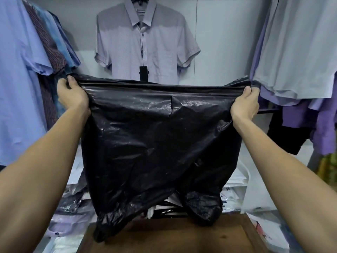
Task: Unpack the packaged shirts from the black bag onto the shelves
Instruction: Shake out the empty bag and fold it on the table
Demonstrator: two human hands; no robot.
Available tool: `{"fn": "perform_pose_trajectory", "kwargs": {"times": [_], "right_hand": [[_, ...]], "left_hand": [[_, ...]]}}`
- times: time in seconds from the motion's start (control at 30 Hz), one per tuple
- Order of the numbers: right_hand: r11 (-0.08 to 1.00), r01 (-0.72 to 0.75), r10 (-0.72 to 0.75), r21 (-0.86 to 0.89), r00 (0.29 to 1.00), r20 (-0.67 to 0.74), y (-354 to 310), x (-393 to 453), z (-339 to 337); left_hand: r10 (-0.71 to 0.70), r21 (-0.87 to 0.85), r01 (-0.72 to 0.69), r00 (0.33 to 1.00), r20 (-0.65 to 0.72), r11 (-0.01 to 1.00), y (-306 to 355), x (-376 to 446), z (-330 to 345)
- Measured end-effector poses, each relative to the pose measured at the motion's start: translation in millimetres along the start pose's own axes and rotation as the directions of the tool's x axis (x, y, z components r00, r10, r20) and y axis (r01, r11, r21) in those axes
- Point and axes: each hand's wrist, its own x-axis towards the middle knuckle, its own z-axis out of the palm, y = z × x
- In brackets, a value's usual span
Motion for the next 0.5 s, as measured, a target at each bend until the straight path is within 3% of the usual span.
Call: {"fn": "perform_pose_trajectory", "kwargs": {"times": [0.17,0.3,0.4,0.5], "right_hand": [[0.999,0.017,-0.015,0.028,0.995,-0.098,-16.8,-6.3,1.8],[0.999,0.035,-0.034,0.0,0.99,-0.136,-12.8,-11.5,0.3],[0.997,0.045,-0.036,0.068,0.991,-0.13,-14.8,-6.1,1.3],[0.978,0.032,-0.044,0.205,0.997,0.058,-23.7,8.8,-3.5]], "left_hand": [[0.064,-0.055,-0.078,0.971,-0.229,0.995,16.4,-5.6,-11.3],[0.105,-0.016,-0.113,0.959,-0.261,0.993,16.1,-13.8,-15.3],[0.075,-0.025,-0.082,0.977,-0.198,0.996,12.9,-8.5,-16.0],[-0.014,0.005,0.014,0.999,0.03,1.0,-3.9,5.3,-14.6]]}}
